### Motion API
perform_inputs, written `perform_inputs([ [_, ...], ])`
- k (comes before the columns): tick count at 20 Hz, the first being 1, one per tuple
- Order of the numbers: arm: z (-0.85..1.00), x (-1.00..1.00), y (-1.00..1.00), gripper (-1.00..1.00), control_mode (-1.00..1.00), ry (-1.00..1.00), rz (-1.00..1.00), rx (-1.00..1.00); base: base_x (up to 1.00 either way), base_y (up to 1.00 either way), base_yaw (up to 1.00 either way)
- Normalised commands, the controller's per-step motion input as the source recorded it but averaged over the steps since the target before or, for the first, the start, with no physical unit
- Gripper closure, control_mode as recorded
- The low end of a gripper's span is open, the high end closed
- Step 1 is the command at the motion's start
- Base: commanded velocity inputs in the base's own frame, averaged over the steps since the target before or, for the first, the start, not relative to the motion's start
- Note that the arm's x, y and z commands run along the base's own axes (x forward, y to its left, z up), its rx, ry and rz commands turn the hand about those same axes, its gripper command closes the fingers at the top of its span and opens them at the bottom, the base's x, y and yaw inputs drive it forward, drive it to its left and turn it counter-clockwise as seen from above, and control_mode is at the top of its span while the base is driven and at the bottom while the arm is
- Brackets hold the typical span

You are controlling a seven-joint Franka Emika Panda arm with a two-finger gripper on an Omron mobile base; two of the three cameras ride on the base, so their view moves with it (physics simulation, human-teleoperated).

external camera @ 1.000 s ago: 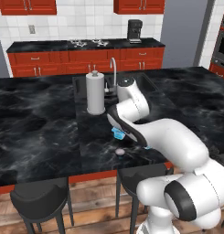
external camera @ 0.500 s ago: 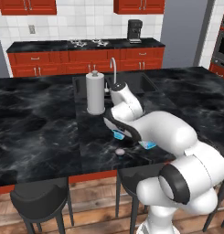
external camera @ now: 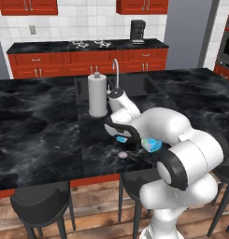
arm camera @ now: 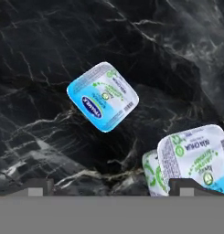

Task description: Stack the yogurt containers by placing the smaller containers on top of the larger containers.

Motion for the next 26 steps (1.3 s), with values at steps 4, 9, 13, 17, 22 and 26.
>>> perform_inputs([
  [4,-0.20,0.16,0.01,-1.00,-1.00,-0.08,0.03,0.04,0.00,0.00,0.00],
  [9,-0.16,0.06,0.00,-1.00,-1.00,-0.11,0.05,0.10,0.00,0.00,0.00],
  [13,-0.15,0.10,0.00,-1.00,-1.00,-0.09,0.03,0.08,0.00,0.00,0.00],
  [17,-0.18,0.09,0.00,-1.00,-1.00,-0.09,0.00,0.00,0.00,0.00,0.00],
  [22,-0.21,0.10,0.00,-1.00,-1.00,-0.09,0.01,0.00,0.00,0.00,0.00],
  [26,-0.22,0.19,0.00,-1.00,-1.00,-0.02,0.02,0.00,0.00,0.00,0.00],
])
